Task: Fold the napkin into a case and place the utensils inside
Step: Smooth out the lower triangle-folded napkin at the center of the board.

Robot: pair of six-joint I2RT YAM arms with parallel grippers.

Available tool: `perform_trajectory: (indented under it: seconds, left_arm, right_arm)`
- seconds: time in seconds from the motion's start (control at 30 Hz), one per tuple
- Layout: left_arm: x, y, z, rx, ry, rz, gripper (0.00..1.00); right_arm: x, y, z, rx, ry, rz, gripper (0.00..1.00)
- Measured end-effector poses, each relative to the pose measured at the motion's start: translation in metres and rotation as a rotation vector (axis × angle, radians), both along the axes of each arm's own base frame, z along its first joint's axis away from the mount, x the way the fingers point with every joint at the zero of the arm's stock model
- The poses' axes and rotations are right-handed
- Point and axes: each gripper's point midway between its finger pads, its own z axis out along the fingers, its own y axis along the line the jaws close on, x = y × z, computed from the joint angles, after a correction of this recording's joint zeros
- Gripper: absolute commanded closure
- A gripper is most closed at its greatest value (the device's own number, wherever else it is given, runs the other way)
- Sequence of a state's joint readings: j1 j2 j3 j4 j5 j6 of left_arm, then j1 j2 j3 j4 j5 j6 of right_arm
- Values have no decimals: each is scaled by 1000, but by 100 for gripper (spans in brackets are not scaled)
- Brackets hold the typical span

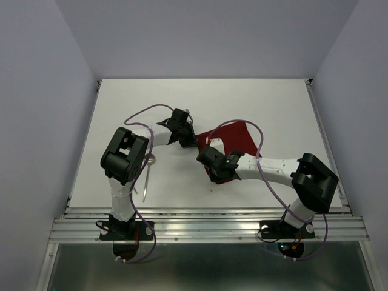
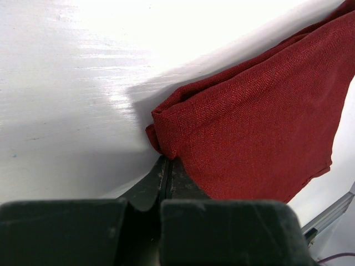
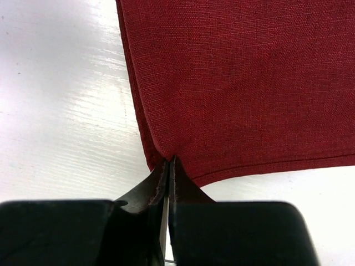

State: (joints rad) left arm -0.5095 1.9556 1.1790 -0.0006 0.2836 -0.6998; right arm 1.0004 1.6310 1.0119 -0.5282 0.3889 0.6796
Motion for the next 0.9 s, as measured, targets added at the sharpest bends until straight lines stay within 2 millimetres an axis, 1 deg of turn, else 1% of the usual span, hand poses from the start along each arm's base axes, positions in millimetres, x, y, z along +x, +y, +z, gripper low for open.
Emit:
perform_trajectory:
  seconds: [0.03,0.07,0.23,0.4,0.43,0.47,0.6,0.7,0.77,0.8,0.83,0.87,0.9]
  left_arm:
    - [0,0,0,0,0,0,100]
    - [0,0,0,0,0,0,100]
    - [0,0,0,-2,-1,-1,100]
    - [0,0,0,-3,-1,-1,100]
    - [0,0,0,-3,-1,-1,100]
    - [0,0,0,-3,-1,-1,100]
    - [0,-1,0,-3,-1,-1,100]
    - [0,-1,0,-3,-1,-1,100]
    - [0,-1,0,-3,-1,-1,100]
    - [0,-1,0,-3,-1,-1,100]
    - [0,-1,0,-3,-1,-1,100]
    - [0,-1,0,-3,-1,-1,100]
    - [0,-1,0,-3,-1,-2,100]
  right_arm:
    - [0,-1,0,-5,-1,2,71]
    - [-1,-1,0,-13,-2,9,62]
    - [-1,-3,-2,-26,1,14,56]
    - [-4,-2,-9,-30,24,21,59]
    - [-5,-1,-10,-27,28,23,60]
    - [-6,0,-12,-23,34,24,64]
    - [-9,-1,-24,-30,54,17,74]
    - [-7,0,-24,-24,50,16,81]
    - [-7,0,-24,-24,48,13,83]
    - [-7,0,-24,-26,46,12,91]
    - [-7,0,-24,-29,41,8,96]
    - [-6,-2,-23,-38,33,3,99]
    - [-5,-4,-23,-46,25,-6,99]
